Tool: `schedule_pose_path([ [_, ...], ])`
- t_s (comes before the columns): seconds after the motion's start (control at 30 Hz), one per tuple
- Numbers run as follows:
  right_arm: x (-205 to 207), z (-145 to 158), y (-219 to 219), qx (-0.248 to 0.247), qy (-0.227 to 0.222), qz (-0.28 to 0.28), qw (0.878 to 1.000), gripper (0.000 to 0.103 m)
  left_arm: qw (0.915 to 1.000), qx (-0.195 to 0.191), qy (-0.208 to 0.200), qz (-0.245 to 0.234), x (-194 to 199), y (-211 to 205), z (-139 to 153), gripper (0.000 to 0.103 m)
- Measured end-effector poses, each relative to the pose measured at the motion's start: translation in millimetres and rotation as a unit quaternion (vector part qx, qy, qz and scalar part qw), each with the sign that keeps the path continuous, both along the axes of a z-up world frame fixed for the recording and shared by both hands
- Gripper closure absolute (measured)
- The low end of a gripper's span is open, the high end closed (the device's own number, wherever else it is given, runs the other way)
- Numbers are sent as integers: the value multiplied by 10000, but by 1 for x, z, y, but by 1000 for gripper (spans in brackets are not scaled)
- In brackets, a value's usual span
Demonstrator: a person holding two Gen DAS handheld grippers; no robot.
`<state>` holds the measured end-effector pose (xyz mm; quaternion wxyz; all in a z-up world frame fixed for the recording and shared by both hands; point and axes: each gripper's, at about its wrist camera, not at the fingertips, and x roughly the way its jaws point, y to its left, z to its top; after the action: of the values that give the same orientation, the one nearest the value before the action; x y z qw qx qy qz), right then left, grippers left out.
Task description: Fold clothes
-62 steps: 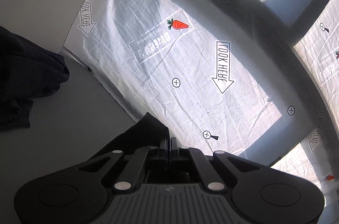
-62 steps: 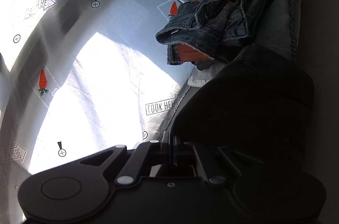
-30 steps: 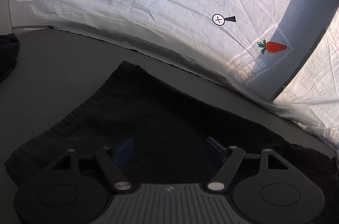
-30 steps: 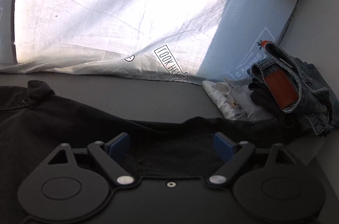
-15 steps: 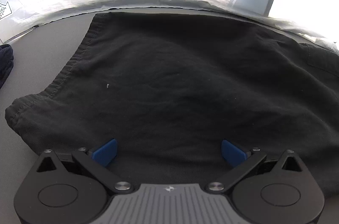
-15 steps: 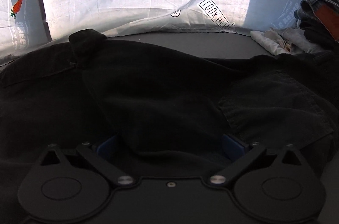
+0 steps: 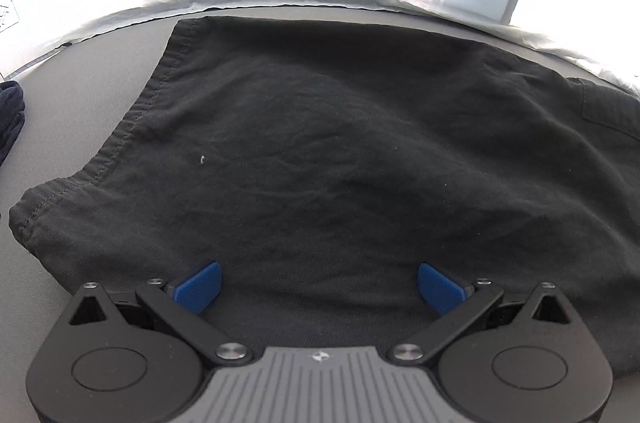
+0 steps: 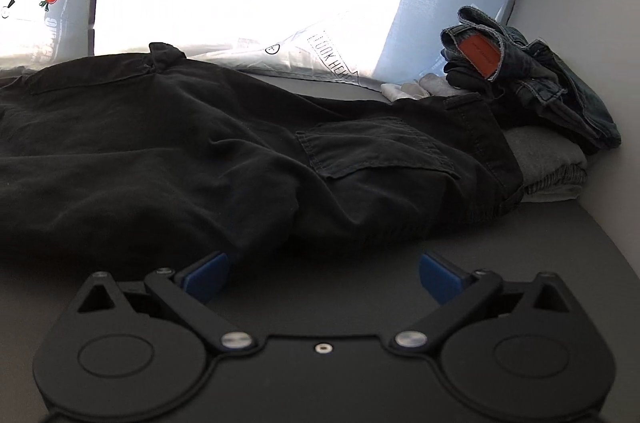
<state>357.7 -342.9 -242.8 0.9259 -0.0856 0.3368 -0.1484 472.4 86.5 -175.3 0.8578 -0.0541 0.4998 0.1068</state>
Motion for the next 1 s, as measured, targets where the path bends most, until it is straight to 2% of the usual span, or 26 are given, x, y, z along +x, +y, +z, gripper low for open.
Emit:
schedule_pose_path([
  [0.17, 9, -13, 13, -284, 235, 153, 9992, 0, 10000, -7, 29, -21, 0, 1, 0, 0],
  [0.27, 27, -11, 22, -581, 241, 368, 9973, 0, 10000, -7, 28, -25, 0, 2, 0, 0],
  [0.47, 44, 26, 31, -526, -722, 456, 9950, 0, 10000, -9, 18, -30, 0, 3, 0, 0],
  [0.57, 52, 28, 23, -42, -872, 225, 9959, 0, 10000, -5, 3, -33, 0, 3, 0, 0],
  [0.63, 56, 20, 24, -85, -796, 181, 9966, 0, 10000, -3, 0, -34, 0, 3, 0, 0],
  [0.73, 65, 0, 37, -688, -325, 436, 9961, 0, 10000, 3, -11, -38, -1, 3, -1, 0],
  [0.83, 69, -5, 46, -836, -271, 686, 9938, 0, 10000, 6, -18, -45, -1, 3, 0, 0],
  [0.93, 81, 3, 50, -867, -475, 525, 9937, 0, 10000, 0, -1, -55, 0, 4, -1, 0],
  [1.0, 99, -6, 51, -1229, -90, 223, 9921, 0, 10000, -1, 4, -53, 1, 4, -1, 0],
])
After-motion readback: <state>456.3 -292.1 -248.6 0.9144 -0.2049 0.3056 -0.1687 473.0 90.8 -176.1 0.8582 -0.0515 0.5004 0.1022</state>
